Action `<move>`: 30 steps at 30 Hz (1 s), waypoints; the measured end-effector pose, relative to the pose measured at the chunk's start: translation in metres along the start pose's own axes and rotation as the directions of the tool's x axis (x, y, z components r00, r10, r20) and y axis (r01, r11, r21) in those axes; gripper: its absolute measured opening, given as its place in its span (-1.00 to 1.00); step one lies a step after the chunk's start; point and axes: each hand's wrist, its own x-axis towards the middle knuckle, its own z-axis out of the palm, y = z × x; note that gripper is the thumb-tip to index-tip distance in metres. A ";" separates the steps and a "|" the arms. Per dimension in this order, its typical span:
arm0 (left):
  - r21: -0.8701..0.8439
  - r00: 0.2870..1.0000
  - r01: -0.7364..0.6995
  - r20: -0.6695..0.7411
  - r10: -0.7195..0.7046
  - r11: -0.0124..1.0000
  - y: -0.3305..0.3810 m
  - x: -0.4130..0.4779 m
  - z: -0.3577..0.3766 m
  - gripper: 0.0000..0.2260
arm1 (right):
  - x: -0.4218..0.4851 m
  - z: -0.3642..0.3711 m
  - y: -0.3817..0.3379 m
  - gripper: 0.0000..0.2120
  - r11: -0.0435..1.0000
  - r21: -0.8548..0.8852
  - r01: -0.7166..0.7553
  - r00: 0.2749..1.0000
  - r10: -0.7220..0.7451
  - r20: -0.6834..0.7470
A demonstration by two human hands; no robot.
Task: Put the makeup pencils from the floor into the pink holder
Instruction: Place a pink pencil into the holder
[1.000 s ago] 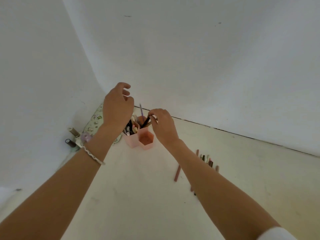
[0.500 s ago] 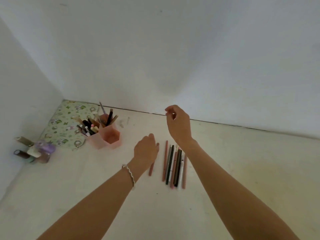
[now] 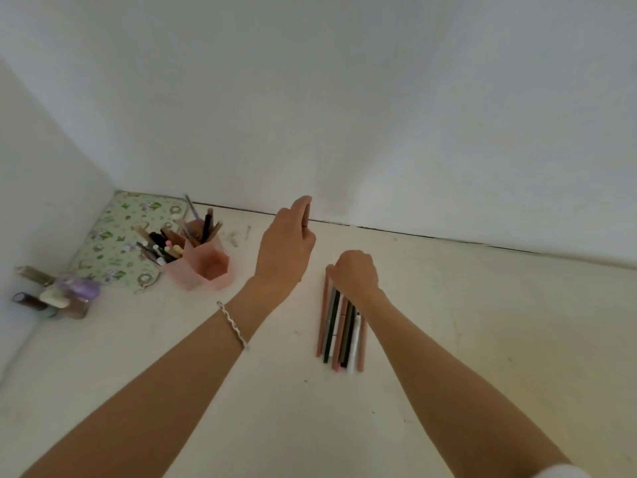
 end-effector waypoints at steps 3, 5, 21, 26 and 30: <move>0.008 0.999 -0.030 -0.029 0.031 1.000 0.005 -0.001 -0.011 -0.61 | -0.003 0.014 0.000 -0.77 0.985 -0.172 0.012 1.000 -0.015 -0.018; 0.007 0.997 -0.045 -0.058 0.046 0.999 0.002 -0.004 -0.021 -0.64 | -0.002 0.021 -0.007 -0.77 0.985 -0.165 0.045 0.999 -0.048 -0.014; 0.021 0.941 0.164 -0.304 -0.150 0.986 -0.091 0.041 -0.135 -0.76 | 0.003 -0.069 -0.121 -0.92 0.495 0.813 0.306 0.915 0.083 -0.395; 0.341 0.971 0.238 -0.070 -0.228 0.909 -0.106 0.035 -0.130 -0.90 | -0.011 -0.070 -0.145 -0.92 0.430 0.813 0.393 0.891 0.041 -0.453; 0.293 0.956 0.190 -0.273 -0.108 0.937 -0.107 0.035 -0.145 -0.63 | -0.018 -0.069 -0.166 -0.91 0.339 0.808 0.481 0.853 0.031 -0.521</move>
